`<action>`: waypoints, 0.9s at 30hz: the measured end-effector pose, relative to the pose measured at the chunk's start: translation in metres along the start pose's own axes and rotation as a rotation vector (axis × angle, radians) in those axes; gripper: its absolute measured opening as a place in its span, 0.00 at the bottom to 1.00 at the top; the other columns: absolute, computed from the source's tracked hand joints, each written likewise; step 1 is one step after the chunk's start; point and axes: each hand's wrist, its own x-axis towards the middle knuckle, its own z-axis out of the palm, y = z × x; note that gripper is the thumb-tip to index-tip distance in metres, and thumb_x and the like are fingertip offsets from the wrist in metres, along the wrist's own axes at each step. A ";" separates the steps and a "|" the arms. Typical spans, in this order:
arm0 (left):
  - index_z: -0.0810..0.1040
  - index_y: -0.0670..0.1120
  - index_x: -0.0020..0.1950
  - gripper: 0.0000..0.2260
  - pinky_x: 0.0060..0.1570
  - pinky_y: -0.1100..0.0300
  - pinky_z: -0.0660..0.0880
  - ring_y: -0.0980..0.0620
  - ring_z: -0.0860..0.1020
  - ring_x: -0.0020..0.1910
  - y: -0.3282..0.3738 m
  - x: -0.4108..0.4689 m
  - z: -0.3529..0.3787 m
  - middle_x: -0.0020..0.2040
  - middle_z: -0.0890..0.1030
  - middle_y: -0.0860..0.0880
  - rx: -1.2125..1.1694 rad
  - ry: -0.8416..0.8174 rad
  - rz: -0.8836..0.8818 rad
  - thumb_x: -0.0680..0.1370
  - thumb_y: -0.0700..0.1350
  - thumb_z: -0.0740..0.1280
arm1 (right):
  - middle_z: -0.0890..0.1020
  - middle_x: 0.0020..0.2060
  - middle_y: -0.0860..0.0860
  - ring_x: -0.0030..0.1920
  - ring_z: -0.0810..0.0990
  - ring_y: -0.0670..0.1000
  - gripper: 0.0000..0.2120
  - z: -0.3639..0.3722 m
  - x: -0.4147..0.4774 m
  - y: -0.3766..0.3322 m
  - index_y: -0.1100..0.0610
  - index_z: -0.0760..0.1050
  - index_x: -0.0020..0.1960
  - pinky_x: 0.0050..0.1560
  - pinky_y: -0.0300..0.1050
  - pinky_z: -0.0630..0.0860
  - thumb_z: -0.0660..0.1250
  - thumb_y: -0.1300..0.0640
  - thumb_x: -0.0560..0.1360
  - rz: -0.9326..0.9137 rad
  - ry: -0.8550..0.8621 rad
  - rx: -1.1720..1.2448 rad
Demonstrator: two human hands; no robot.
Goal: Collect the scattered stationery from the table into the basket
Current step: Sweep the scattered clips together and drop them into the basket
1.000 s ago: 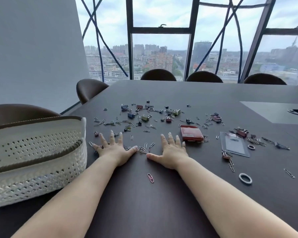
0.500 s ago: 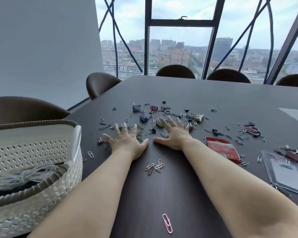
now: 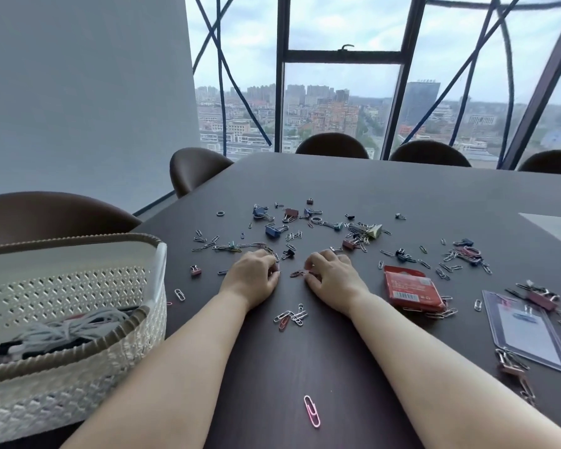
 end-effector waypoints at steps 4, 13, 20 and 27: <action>0.76 0.44 0.51 0.09 0.57 0.56 0.69 0.47 0.72 0.57 0.011 -0.018 -0.005 0.54 0.75 0.46 0.010 -0.027 0.015 0.76 0.48 0.62 | 0.74 0.60 0.49 0.62 0.67 0.56 0.18 -0.004 -0.033 -0.007 0.49 0.67 0.63 0.62 0.49 0.65 0.62 0.47 0.75 0.014 0.093 -0.003; 0.65 0.61 0.68 0.19 0.66 0.47 0.59 0.46 0.60 0.69 0.013 -0.040 -0.004 0.68 0.65 0.51 0.171 -0.161 -0.094 0.77 0.59 0.55 | 0.69 0.65 0.52 0.66 0.64 0.58 0.25 -0.005 -0.043 -0.014 0.48 0.70 0.63 0.63 0.55 0.63 0.55 0.35 0.74 0.244 0.041 -0.186; 0.72 0.50 0.54 0.13 0.57 0.54 0.68 0.47 0.70 0.59 0.012 -0.041 -0.005 0.55 0.73 0.47 0.080 -0.120 -0.059 0.78 0.57 0.58 | 0.72 0.58 0.55 0.59 0.72 0.57 0.17 -0.007 -0.050 -0.020 0.54 0.71 0.56 0.55 0.48 0.71 0.59 0.43 0.76 0.265 0.129 -0.093; 0.74 0.48 0.47 0.13 0.51 0.56 0.69 0.48 0.72 0.57 0.016 -0.042 -0.008 0.53 0.77 0.48 0.116 -0.062 -0.045 0.77 0.57 0.59 | 0.73 0.59 0.57 0.62 0.70 0.58 0.18 -0.006 -0.050 -0.018 0.60 0.71 0.60 0.61 0.48 0.67 0.60 0.48 0.77 0.299 0.117 -0.010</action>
